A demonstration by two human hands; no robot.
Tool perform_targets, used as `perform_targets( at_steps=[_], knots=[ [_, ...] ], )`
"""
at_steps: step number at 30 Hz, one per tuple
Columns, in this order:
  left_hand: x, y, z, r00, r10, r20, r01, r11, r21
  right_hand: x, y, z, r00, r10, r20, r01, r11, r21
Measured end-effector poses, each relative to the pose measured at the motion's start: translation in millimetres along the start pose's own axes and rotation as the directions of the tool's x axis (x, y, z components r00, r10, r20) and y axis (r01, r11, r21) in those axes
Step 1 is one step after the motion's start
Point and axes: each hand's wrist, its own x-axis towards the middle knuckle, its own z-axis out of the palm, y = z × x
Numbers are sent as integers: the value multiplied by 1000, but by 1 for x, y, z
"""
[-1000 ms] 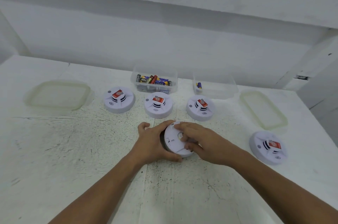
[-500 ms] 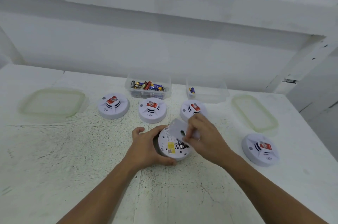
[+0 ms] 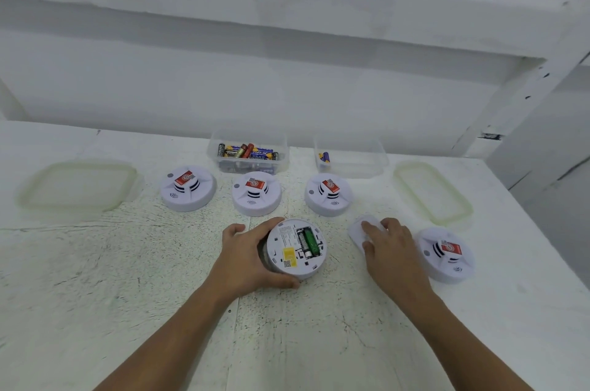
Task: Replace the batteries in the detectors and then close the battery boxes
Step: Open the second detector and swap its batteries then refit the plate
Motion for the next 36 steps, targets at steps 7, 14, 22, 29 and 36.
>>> perform_targets(
  at_steps=[7, 14, 22, 29, 36],
  knots=[
    [0, -3, 0, 999, 13, 39, -13, 1000, 10, 0, -2, 10, 998, -43, 35, 50, 975, -218],
    [-3, 0, 0, 996, 77, 40, -80, 995, 66, 18, -18, -7, 997, -75, -27, 78, 984, 160],
    [0, -3, 2, 992, 120, 35, -124, 984, 126, 26, -62, -8, 964, -262, 45, 202, 832, 517],
    [6, -9, 11, 987, 159, 8, -158, 972, 175, 32, -66, -6, 936, -353, 23, 313, 857, 409],
    [5, -15, 21, 977, 205, -61, -184, 952, 245, 38, -70, -5, 887, -460, 41, 422, 843, 335]
  ],
)
